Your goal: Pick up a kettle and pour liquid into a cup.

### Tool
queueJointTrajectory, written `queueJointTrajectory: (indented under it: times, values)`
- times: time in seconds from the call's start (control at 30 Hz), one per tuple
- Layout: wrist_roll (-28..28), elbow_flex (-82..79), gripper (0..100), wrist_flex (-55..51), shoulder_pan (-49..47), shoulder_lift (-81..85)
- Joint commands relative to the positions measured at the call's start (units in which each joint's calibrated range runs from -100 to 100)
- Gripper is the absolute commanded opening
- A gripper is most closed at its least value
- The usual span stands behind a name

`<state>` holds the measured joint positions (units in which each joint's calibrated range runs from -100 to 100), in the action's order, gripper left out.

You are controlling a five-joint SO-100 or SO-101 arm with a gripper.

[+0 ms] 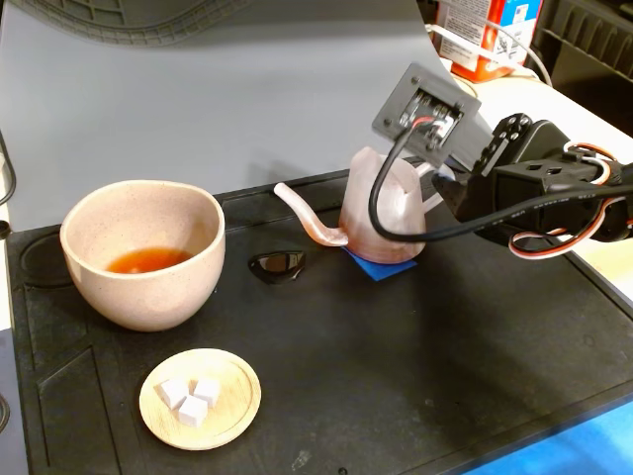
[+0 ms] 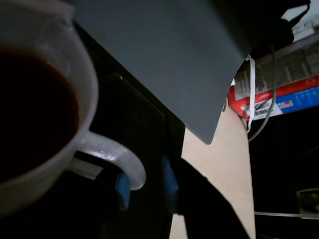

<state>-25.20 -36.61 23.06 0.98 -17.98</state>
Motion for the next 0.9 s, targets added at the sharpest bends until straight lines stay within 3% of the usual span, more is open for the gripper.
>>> queueJointTrajectory:
  times: [0.0,0.27,0.87]
  values:
    - [-1.8,0.6,10,0.5,-0.7,0.5]
    - [-1.8,0.6,16,-1.9,-0.8,0.5]
    - [-1.8,-2.3,15,-3.5,-0.9,1.6]
